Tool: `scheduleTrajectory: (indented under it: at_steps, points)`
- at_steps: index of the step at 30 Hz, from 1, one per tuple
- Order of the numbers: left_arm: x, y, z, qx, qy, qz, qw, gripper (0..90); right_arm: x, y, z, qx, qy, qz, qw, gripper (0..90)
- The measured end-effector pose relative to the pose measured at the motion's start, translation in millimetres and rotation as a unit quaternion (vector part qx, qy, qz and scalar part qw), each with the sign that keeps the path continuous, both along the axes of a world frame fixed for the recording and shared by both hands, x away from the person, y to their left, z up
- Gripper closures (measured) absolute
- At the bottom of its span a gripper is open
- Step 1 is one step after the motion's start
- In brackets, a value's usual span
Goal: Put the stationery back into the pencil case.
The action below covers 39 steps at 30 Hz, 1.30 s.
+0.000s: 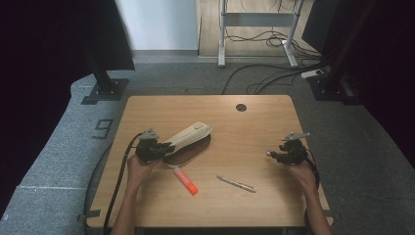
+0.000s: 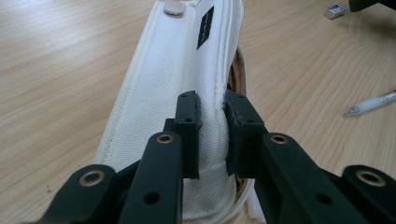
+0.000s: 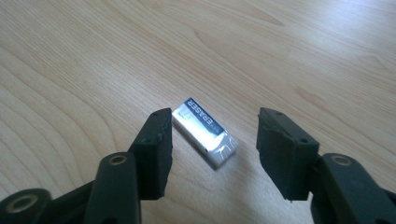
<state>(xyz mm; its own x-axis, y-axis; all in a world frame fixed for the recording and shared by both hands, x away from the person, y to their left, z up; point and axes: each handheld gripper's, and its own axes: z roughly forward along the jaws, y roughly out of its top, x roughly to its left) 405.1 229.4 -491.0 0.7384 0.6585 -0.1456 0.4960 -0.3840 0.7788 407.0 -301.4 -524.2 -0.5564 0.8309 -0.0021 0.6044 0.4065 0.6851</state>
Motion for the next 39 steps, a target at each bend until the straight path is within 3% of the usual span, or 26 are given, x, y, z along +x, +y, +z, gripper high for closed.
scheduleTrajectory:
  at_steps: [5,10,15,21,26,34,39]
  points:
    - [0.3,0.7,-0.2,-0.002,0.002,-0.001,1.0,76.3,10.3,6.2,-7.3,-0.015,0.012,0.028,0.9994,50.4]
    - [0.5,1.2,-0.4,-0.004,0.004,-0.003,1.0,76.1,13.8,9.1,-11.9,-0.02,0.02,0.034,0.999,57.0]
    - [0.6,2.6,-1.7,-0.013,0.005,-0.002,0.9999,76.0,11.7,5.4,-14.8,0.009,0.018,0.019,0.9996,71.0]
    - [0.7,3.2,-2.1,-0.017,0.005,-0.001,0.9998,76.0,7.8,3.5,-15.0,0.03,0.025,0.004,0.9992,71.9]
    - [1.3,4.2,-2.4,-0.019,0.005,-0.002,0.9998,76.1,5.3,5.0,-8.8,0.042,0.018,-0.001,0.999,72.0]
    - [0.5,3.2,-2.5,-0.014,0.002,-0.004,0.9999,75.9,-0.7,22.2,6.6,0.044,0.013,0.024,0.9987,72.0]
    - [1.0,4.3,-2.2,-0.018,0.006,-0.002,0.9998,76.0,-1.5,38.2,19.1,0.06,0.004,0.042,0.9973,72.0]
